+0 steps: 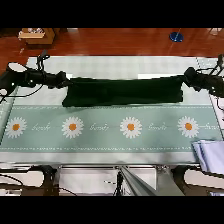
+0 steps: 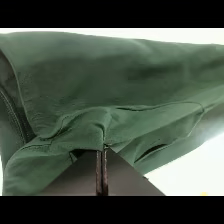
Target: Fold the shirts.
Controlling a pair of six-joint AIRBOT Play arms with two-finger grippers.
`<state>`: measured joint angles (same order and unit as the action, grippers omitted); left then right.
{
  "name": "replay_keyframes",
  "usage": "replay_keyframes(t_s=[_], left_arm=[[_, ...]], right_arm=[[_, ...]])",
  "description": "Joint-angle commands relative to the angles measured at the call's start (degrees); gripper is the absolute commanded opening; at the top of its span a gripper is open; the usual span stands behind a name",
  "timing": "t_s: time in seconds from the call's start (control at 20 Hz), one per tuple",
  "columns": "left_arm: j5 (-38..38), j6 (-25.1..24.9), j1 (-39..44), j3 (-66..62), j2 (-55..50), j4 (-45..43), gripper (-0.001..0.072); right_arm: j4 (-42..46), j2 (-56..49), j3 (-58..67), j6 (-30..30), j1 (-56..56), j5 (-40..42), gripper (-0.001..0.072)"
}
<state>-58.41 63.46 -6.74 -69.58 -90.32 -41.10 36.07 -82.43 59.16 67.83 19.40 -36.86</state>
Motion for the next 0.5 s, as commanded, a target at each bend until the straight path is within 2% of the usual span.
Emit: replay_keyframes(t_s=[0.0,0.35,0.4,0.45], left_arm=[[0.7,-1.09,0.0,-0.04,-0.85,-0.04,0.0033],[5.38,-1.31,0.13,-0.04,-0.9,0.04,0.0036],[5.4,-1.31,0.31,-0.04,-0.9,0.02,0.0054],[5.53,-1.33,0.35,-0.04,-0.9,0.0,0.0178]], right_arm=[[5.18,-2.34,1.07,0.04,-1.01,1.55,0.002],[13.84,-2.36,1.05,0.92,-1.03,-0.94,0.0021],[13.94,-2.34,1.07,0.92,-1.01,-1.36,0.0059],[13.6,-2.34,1.07,0.92,-1.01,-1.27,0.0227]])
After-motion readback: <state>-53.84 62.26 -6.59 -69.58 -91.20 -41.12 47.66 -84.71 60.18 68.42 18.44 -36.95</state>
